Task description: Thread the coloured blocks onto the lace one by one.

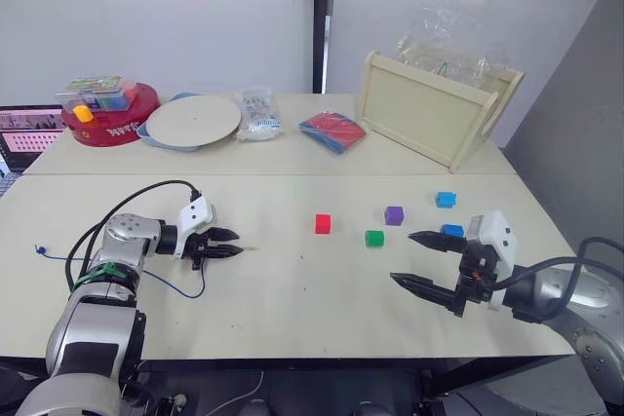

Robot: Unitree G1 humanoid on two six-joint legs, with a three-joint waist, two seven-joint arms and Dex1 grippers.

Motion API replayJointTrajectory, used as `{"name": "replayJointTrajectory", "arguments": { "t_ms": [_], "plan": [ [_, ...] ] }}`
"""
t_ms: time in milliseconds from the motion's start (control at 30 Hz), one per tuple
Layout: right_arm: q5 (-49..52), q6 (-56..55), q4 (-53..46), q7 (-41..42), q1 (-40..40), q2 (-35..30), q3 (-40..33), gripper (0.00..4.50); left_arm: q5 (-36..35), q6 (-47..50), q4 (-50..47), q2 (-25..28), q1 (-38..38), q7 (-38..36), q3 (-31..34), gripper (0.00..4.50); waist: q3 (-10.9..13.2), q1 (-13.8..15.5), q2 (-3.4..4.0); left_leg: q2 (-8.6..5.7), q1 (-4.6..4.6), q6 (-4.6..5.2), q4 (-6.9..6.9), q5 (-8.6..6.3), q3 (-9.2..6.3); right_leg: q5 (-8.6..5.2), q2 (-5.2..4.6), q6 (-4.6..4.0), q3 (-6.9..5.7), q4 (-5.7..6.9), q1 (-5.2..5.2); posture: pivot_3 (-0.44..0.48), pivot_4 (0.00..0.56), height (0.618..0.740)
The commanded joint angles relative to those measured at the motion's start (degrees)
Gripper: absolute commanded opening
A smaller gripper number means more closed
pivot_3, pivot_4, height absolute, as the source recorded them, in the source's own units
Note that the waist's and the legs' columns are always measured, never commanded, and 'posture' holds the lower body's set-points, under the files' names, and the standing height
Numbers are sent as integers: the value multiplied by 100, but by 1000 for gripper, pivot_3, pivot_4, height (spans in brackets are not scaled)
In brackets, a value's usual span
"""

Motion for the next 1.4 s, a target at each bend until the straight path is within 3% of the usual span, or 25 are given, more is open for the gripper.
{"name": "replayJointTrajectory", "arguments": {
  "t_ms": [33,67,100,533,733,967,1200,1400],
  "plan": [
    [56,-78,-211,-47,-1,-46,-199,4500,338,114,201,-161,310,-450,-270,462,0,0,0,0,2,0,0,0,0,0,0,1,0,-1,3,0,150,740],
    [57,-81,-208,-56,-4,-43,-194,4500,330,163,205,-161,275,-482,-258,101,0,0,0,-1,3,2,0,-1,0,-1,0,1,0,-2,6,0,150,740],
    [52,-86,-201,-62,-8,-40,-186,4500,329,204,210,-159,236,-499,-246,43,0,0,0,-1,5,3,0,-2,0,-1,0,1,0,-3,9,0,150,740],
    [-170,-233,-180,-478,152,283,-140,4500,-30,486,-299,3,-338,-855,80,43,5,-3,-7,-1,1,6,3,-4,-3,-2,1,3,-2,-5,11,0,150,740],
    [-639,-533,-177,-1376,550,898,-369,4500,-334,883,-1904,440,134,-1163,44,43,16,-25,-24,1,-21,5,5,-3,-6,-1,1,2,-3,1,-13,0,150,740],
    [-1092,-745,-154,-2379,778,1519,-770,4500,-655,2505,-4491,789,1234,-835,133,43,18,-32,-19,6,-17,5,-3,-3,-5,-1,3,2,0,2,-14,0,150,740],
    [-1105,-326,188,-3054,316,1676,-1017,4500,-902,3829,-6304,774,1979,-115,115,43,18,-14,-18,4,-16,5,-2,-3,-3,-1,1,2,3,2,-14,0,150,740],
    [-1382,45,648,-3528,-301,1757,-746,4500,-1019,4264,-6976,880,2240,172,75,43,19,-42,-17,5,-14,5,-5,-3,-2,-1,3,1,6,2,-18,0,150,740]
  ]
}}
